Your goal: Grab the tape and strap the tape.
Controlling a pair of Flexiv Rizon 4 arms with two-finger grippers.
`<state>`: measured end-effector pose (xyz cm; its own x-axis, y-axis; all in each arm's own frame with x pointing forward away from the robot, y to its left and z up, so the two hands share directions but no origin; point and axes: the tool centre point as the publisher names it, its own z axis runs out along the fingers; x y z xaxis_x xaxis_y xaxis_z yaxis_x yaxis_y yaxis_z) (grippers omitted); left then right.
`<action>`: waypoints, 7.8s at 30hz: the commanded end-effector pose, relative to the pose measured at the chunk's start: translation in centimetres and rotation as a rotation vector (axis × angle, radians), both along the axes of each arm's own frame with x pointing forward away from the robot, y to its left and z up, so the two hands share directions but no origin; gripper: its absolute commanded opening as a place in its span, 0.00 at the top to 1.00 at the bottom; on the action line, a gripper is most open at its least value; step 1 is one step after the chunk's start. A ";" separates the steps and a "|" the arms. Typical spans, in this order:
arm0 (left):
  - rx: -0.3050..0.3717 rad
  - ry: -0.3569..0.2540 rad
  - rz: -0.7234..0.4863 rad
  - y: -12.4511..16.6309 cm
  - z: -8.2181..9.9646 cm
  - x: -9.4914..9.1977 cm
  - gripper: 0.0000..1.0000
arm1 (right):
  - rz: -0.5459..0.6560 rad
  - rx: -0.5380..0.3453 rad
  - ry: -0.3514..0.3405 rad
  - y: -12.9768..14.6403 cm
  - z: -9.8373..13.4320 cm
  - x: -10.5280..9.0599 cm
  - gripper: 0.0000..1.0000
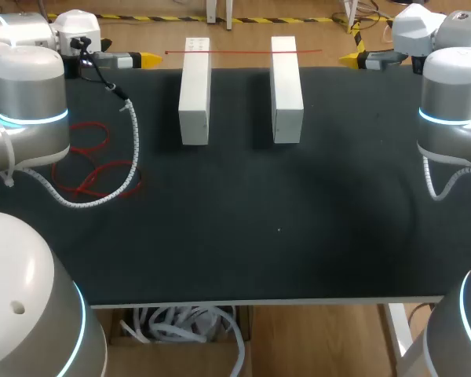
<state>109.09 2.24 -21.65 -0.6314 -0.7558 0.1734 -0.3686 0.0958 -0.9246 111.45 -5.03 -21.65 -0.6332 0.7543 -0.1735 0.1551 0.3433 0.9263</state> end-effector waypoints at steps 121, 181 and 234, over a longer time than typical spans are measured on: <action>-0.094 -0.184 -0.759 -5.1 -11.4 15.8 0.78 | 0.000 0.000 0.000 0.0 0.0 0.0 0.00; -0.092 -0.170 -0.803 -4.1 -12.0 14.5 1.00 | 0.000 0.000 0.000 0.0 0.0 0.0 0.00; -0.111 -0.181 -0.820 -4.7 -11.0 14.5 0.81 | 0.000 0.000 0.000 0.0 0.0 0.0 0.00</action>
